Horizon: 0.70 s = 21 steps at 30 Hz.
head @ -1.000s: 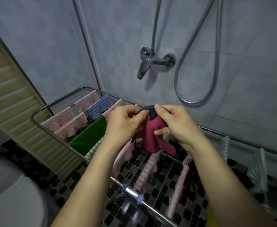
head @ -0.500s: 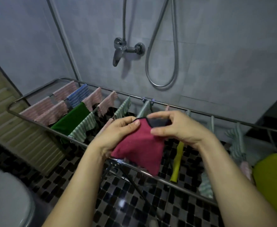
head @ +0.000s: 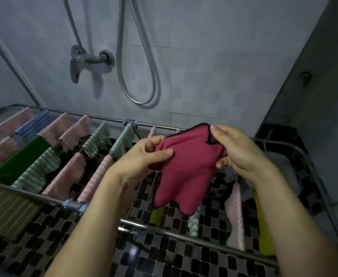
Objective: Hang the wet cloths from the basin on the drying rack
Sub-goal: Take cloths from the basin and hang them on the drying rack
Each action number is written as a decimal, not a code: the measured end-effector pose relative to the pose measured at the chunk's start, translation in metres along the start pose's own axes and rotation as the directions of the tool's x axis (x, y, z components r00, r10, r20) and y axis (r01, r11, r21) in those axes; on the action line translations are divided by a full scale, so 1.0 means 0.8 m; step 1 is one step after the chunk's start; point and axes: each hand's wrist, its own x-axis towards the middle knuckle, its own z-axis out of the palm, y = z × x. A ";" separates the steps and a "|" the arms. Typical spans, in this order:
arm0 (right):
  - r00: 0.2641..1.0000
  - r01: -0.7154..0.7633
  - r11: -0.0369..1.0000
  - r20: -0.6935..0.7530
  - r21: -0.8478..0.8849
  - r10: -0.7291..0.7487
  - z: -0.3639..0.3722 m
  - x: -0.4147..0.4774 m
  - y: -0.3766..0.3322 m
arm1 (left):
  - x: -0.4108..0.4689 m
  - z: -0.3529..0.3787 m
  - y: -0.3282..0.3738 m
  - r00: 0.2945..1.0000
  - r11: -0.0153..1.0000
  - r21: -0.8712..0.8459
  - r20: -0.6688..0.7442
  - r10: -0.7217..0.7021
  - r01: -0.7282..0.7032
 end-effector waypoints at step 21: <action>0.844 0.137 0.953 -0.536 0.270 0.031 -0.229 -0.049 0.002 | 0.216 0.173 -0.057 0.973 0.968 -0.199 0.201 -0.112 0.152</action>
